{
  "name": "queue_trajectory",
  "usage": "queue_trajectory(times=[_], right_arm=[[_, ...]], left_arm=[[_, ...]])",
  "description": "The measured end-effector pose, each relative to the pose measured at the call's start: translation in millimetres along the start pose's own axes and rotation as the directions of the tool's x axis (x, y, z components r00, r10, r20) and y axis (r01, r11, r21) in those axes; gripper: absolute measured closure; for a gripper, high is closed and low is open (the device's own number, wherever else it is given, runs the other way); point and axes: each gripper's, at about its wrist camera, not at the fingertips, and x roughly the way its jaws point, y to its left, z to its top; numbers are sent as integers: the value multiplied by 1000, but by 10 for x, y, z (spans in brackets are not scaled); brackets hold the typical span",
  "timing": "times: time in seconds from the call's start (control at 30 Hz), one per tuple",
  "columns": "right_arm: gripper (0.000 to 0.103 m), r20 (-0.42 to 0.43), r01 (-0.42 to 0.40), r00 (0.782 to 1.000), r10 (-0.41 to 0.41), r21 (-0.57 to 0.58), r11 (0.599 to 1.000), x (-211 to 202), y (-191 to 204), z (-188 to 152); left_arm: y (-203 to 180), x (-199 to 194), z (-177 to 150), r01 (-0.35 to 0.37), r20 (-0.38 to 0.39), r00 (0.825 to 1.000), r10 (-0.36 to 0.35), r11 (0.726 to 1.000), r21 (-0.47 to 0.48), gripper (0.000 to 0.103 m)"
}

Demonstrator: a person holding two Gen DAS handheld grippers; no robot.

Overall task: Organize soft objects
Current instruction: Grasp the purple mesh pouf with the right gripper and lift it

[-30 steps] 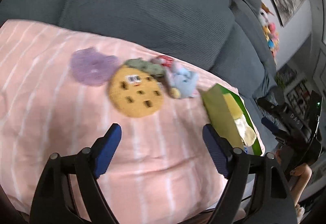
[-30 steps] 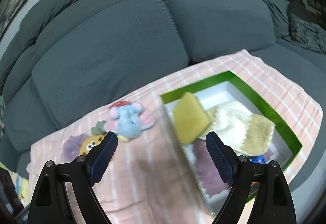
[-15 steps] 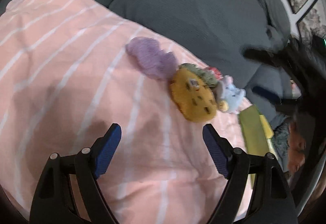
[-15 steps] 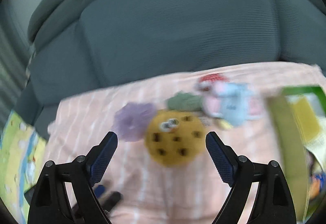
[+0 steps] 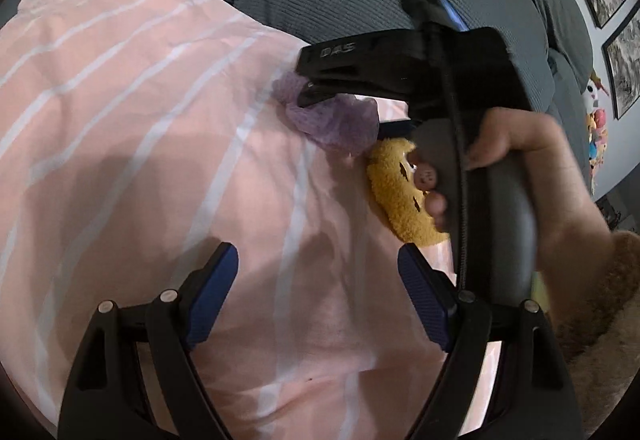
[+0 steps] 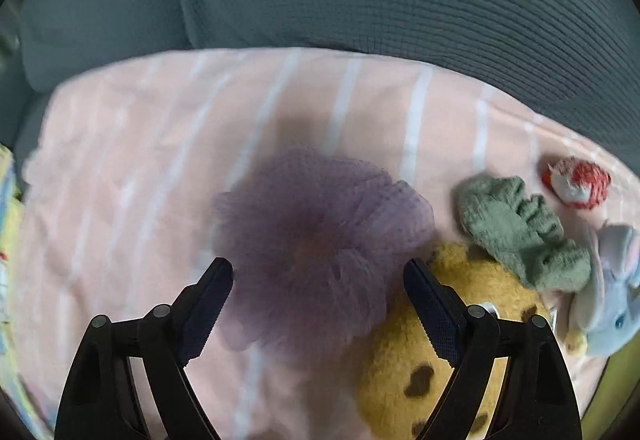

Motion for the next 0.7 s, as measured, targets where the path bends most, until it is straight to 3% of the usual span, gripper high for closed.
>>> queue_trajectory(times=[0.03, 0.1, 0.2, 0.3, 0.4, 0.47, 0.57, 0.7], right_arm=[[21, 7, 5, 1000, -4, -11, 1000, 24, 16, -13], [53, 2, -12, 1000, 12, -22, 1000, 74, 29, -47], [82, 9, -27, 1000, 27, -13, 1000, 33, -32, -92], [84, 48, -99, 994, 98, 24, 995, -209, -161, -144], [84, 123, -81, 989, 77, 24, 996, -588, -263, -254], [84, 186, -55, 981, 53, 8, 998, -949, -343, -473], [84, 234, -91, 968, 87, 4, 996, -1293, -532, -763], [84, 216, -67, 975, 55, 47, 997, -1399, -728, -1230]], left_arm=[[-9, 7, -2, 0, -8, 1000, 0, 1000, 7, 22], [-22, 13, -1, -1, -11, 1000, 2, 1000, 10, 22], [-25, 23, -4, -1, -21, 1000, 2, 1000, 7, 22], [-34, 24, -19, 6, -20, 1000, -6, 1000, 11, 22], [-60, 46, -28, 3, -24, 1000, -3, 1000, 24, 22], [-83, 51, -46, -1, -29, 1000, 2, 999, 36, 22], [-120, 37, -58, -5, -17, 1000, 6, 998, 58, 22], [-121, 67, -56, -10, -23, 1000, 11, 998, 63, 22]])
